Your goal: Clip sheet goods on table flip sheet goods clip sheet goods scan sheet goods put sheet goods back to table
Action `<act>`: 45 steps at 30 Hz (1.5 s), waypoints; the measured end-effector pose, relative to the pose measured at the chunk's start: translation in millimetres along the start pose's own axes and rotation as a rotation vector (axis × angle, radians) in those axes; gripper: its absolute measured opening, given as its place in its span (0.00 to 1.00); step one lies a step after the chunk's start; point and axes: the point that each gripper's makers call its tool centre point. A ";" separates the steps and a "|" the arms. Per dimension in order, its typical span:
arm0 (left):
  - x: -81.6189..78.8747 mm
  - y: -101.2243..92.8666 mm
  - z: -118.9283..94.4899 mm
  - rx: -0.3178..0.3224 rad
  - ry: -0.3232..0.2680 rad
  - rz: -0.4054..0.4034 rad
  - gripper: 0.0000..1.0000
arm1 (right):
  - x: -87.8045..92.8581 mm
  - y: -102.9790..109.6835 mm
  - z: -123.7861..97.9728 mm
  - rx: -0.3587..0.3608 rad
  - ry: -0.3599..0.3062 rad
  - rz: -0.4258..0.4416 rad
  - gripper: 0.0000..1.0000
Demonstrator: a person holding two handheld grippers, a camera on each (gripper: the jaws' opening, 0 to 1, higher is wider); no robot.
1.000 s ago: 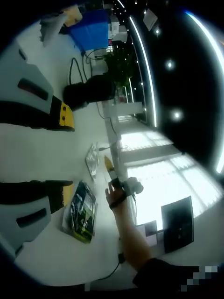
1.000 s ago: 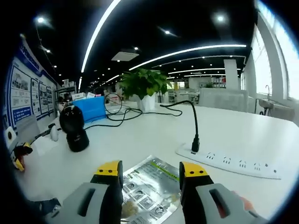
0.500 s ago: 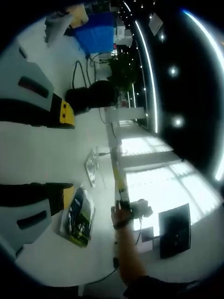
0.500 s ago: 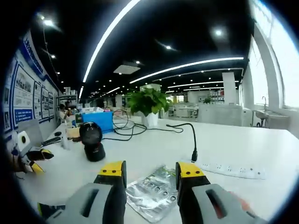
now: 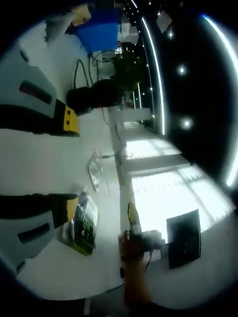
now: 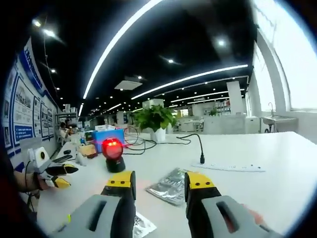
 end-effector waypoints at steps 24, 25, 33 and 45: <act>3.4 -5.5 0.3 0.017 0.017 0.031 0.38 | -21.3 10.5 -125.0 0.131 -0.143 -0.103 0.32; 1.4 -6.0 -0.6 0.020 0.008 0.027 0.38 | -19.4 10.2 -126.3 0.132 -0.162 -0.065 0.32; -7.5 -4.8 -4.1 0.022 -0.037 -0.008 0.38 | 12.8 3.5 -122.2 0.163 -0.112 -0.027 0.31; -10.8 -8.5 -5.5 0.032 -0.047 -0.008 0.39 | 38.0 15.7 -126.3 0.182 -0.096 -0.015 0.31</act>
Point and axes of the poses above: the point that each gripper's makers call its tool centre point, and the gripper's own axes: z roughly forward along the fingers, y roughly to its left, x roughly out of its underside, and after that the axes turned 9 degrees about -z, right-handed
